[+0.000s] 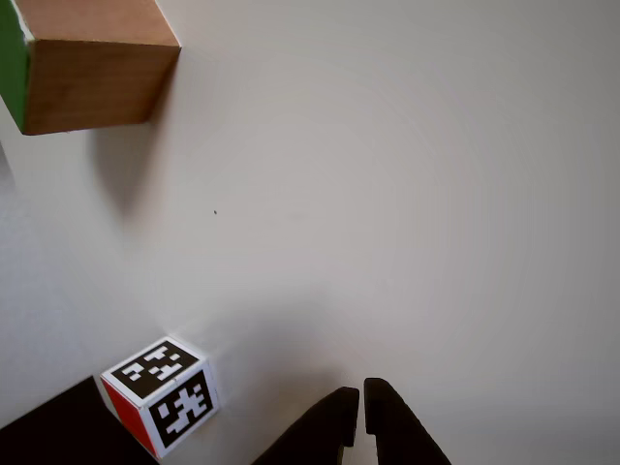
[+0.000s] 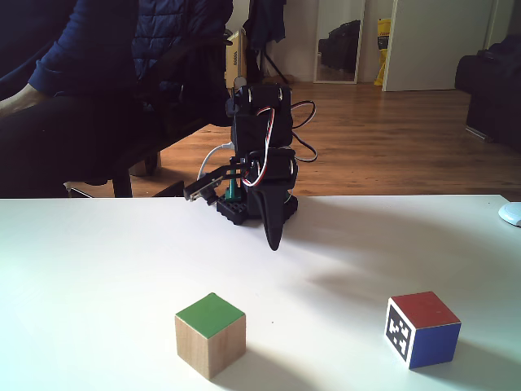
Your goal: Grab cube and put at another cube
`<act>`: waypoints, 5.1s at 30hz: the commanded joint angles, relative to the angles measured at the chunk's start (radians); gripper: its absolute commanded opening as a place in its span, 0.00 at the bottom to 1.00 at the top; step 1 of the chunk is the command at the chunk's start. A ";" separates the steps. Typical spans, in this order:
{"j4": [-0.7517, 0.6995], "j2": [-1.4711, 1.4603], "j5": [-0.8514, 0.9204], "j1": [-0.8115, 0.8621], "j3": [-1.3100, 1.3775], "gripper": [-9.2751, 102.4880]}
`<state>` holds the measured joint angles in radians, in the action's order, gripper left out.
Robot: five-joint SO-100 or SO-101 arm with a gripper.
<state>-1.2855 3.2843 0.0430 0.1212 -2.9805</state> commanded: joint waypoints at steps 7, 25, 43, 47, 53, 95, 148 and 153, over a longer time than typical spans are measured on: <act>-0.005 0.005 -0.011 0.014 0.012 0.08; 0.071 0.005 -0.127 0.061 0.066 0.23; 0.124 -0.762 -0.431 0.080 0.721 0.31; 0.095 -1.051 -0.488 0.112 0.897 0.31; 0.032 -1.394 -0.541 0.132 1.160 0.31; -0.477 -2.189 -0.456 0.305 2.111 0.43; -0.520 -2.129 -0.538 0.164 2.134 0.20; -0.520 -1.940 -0.543 0.054 1.985 0.19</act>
<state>-1.7963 1.1996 -0.5016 0.2255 -0.9480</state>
